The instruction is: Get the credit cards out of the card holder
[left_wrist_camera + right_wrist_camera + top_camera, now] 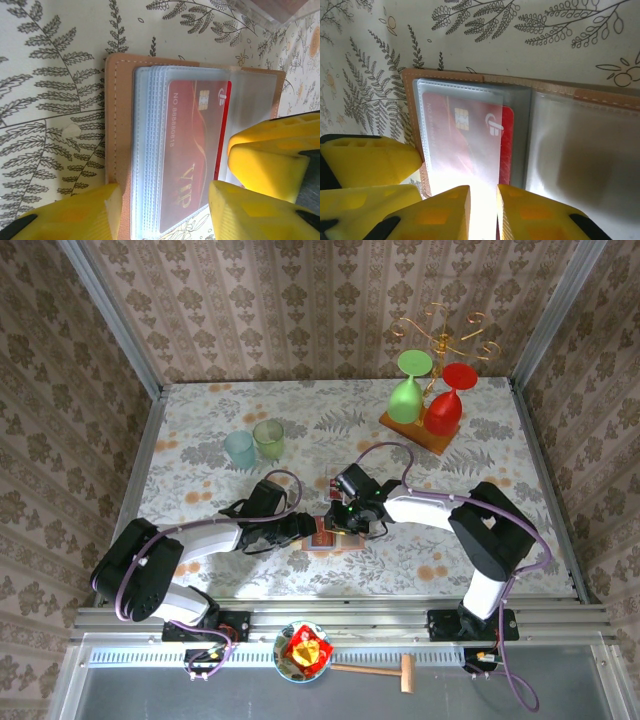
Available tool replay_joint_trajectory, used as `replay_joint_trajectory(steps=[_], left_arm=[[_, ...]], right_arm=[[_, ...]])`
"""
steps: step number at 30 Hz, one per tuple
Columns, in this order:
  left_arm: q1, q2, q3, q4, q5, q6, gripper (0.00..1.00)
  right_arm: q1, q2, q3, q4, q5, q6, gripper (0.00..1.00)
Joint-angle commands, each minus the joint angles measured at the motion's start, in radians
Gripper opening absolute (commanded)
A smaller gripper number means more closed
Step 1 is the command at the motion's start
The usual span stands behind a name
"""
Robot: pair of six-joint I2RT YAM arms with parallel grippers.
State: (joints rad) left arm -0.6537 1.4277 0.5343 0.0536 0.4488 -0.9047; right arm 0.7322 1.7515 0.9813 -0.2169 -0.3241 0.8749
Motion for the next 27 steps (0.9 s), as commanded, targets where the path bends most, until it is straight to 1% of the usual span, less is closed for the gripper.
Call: replay_joint_trajectory(steps=[1, 8, 18, 27], left_arm=[[-0.003, 0.008, -0.01, 0.007, 0.007, -0.003, 0.49], [-0.003, 0.008, -0.011, 0.007, 0.005, -0.003, 0.49], [-0.003, 0.013, -0.01, 0.008, 0.003, -0.005, 0.49], [-0.004, 0.016, -0.005, 0.008, 0.004, -0.006, 0.49]], right_arm=[[0.009, 0.024, 0.023, 0.005, -0.017, 0.014, 0.21], [0.01, 0.034, 0.025, -0.006, -0.013, 0.008, 0.21], [0.01, 0.028, 0.036, -0.051, 0.011, -0.007, 0.29], [0.009, 0.005, 0.049, -0.096, 0.032, -0.021, 0.3]])
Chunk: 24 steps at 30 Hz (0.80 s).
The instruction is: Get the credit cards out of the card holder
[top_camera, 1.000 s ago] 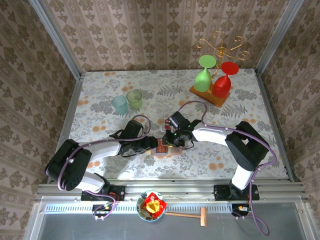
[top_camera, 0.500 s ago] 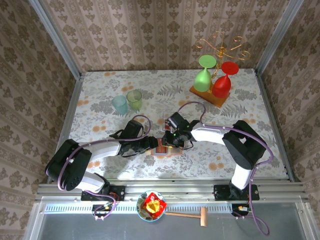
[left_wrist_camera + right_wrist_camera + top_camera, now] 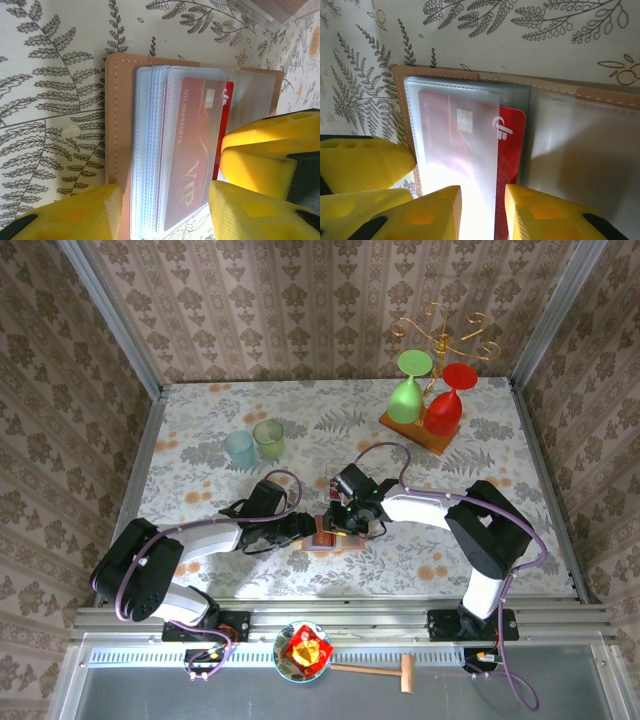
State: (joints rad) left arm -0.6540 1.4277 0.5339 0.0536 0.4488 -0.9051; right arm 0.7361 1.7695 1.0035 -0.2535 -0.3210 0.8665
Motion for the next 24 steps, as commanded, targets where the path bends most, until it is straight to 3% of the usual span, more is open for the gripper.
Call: replay_joint_trajectory(steps=[1, 24], left_arm=[[-0.003, 0.016, -0.005, 0.009, 0.004, -0.004, 0.49], [-0.004, 0.01, 0.022, -0.011, 0.0, -0.002, 0.49]], right_arm=[[0.006, -0.014, 0.028, -0.064, 0.031, -0.015, 0.3], [-0.006, -0.027, 0.064, -0.131, 0.063, -0.067, 0.3]])
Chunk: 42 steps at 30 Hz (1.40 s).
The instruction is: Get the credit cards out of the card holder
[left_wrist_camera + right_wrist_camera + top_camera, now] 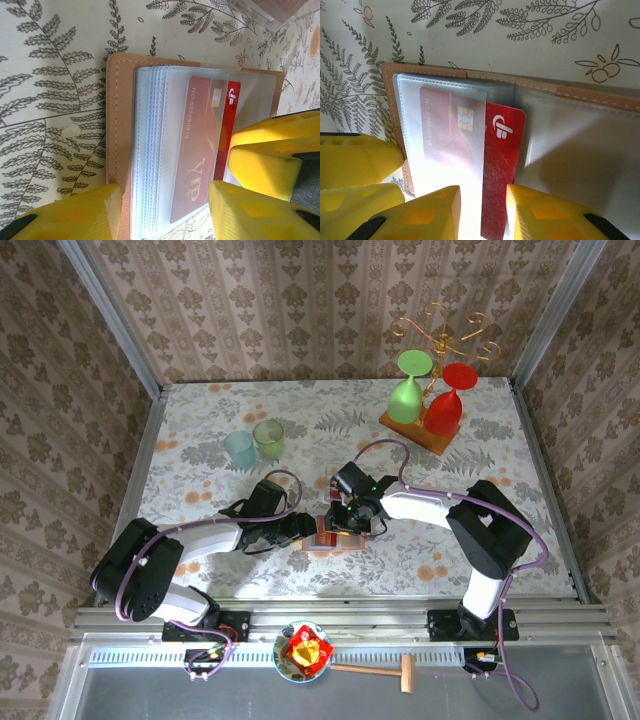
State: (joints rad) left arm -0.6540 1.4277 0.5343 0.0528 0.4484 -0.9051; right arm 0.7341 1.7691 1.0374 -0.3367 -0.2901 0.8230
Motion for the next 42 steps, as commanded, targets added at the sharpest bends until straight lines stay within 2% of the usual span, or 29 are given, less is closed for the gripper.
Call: replay_joint_trajectory(steps=[1, 11, 21, 24, 42], left_arm=[[-0.003, 0.009, 0.025, -0.01, 0.001, -0.002, 0.5], [-0.005, -0.004, 0.079, -0.053, -0.008, 0.017, 0.47], [-0.034, 0.055, 0.117, -0.027, 0.013, 0.014, 0.29], [-0.036, 0.072, 0.112, -0.019, 0.011, 0.011, 0.26], [-0.036, 0.089, 0.078, -0.038, -0.016, 0.034, 0.24]], right_arm=[[-0.006, -0.028, 0.032, -0.052, 0.033, -0.026, 0.3], [-0.008, -0.052, 0.007, -0.008, -0.015, -0.003, 0.28], [-0.008, -0.038, -0.024, 0.045, -0.041, 0.023, 0.25], [-0.007, -0.034, -0.033, 0.058, -0.047, 0.029, 0.24], [-0.004, 0.011, -0.041, 0.079, -0.067, 0.036, 0.24]])
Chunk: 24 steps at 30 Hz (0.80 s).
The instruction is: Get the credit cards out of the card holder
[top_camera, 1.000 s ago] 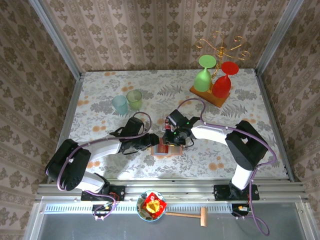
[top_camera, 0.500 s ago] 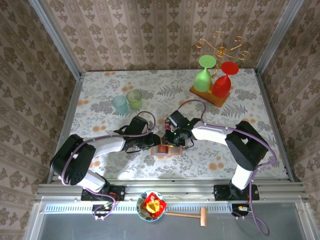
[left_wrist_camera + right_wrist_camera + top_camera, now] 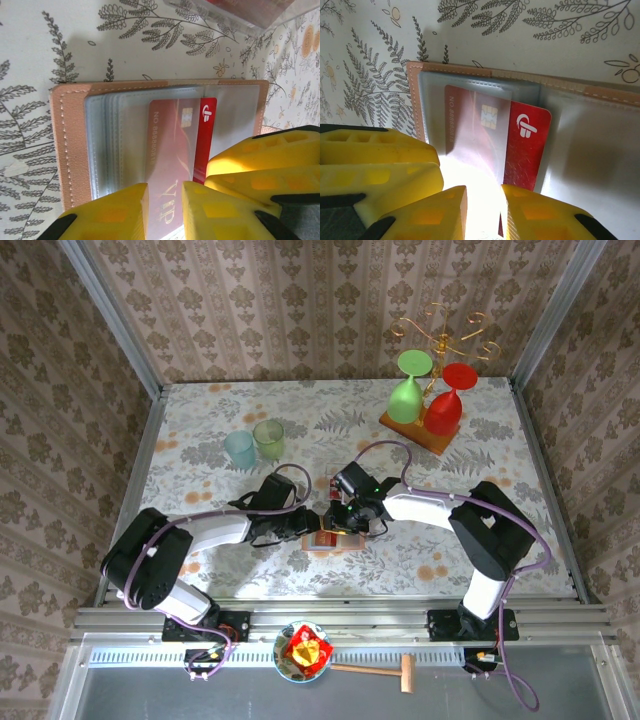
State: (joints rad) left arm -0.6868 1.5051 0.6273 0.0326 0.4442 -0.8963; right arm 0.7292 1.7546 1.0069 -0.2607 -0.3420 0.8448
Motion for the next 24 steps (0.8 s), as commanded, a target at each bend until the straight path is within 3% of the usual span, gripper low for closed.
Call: replay_joint_trajectory(steps=[1, 8, 24], left_arm=[[-0.003, 0.012, -0.016, -0.016, -0.012, 0.025, 0.24], [-0.003, 0.016, -0.021, -0.013, -0.01, 0.025, 0.24], [-0.001, 0.011, -0.014, -0.019, -0.008, 0.025, 0.24]], right_arm=[[0.002, 0.027, -0.011, 0.002, -0.017, 0.014, 0.24], [0.002, 0.037, 0.001, -0.026, -0.002, 0.006, 0.29], [-0.001, 0.027, 0.07, -0.12, 0.045, -0.059, 0.28]])
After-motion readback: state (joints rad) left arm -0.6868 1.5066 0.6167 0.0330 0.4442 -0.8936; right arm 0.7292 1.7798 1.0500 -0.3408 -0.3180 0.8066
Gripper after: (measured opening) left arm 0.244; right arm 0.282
